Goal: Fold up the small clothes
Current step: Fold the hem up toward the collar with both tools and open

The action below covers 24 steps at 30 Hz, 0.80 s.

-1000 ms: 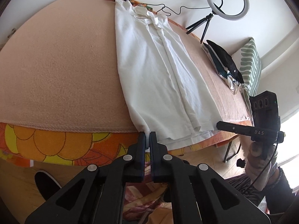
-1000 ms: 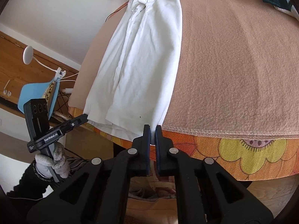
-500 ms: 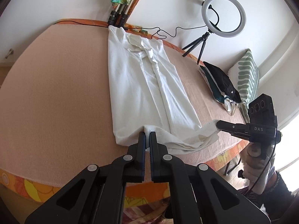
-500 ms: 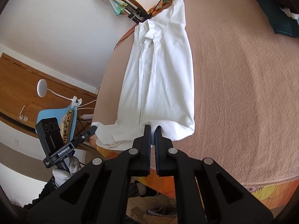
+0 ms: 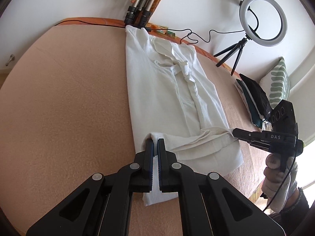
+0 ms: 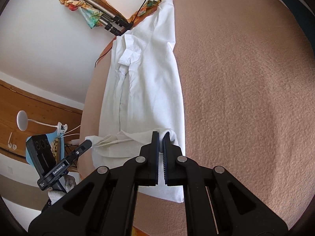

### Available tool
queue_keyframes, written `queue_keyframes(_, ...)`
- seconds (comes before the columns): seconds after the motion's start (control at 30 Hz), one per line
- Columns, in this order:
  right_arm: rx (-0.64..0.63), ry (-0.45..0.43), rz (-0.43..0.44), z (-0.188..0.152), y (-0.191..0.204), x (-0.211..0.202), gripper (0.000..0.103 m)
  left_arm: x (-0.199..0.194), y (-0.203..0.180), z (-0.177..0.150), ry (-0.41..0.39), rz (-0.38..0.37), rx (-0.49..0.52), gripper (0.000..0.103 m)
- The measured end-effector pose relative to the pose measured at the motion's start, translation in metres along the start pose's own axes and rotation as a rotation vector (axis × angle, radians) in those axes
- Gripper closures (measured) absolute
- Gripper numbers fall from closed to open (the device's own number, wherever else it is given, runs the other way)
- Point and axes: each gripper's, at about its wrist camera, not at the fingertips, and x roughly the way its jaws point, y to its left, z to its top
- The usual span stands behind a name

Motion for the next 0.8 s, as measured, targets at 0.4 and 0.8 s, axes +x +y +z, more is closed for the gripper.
queue_keyframes(0.4, -0.206, -0.098, -0.081, -0.009, 0.028, -0.040, 0.082, -0.030, 0.006, 0.003, -0.084, 0.041, 0.010, 0.088)
queue_keyframes(0.8, -0.474, 0.070, -0.093, -0.026, 0.069, 0.031, 0.082, 0.031, -0.034, -0.008, 0.080, -0.061, 0.074, 0.088)
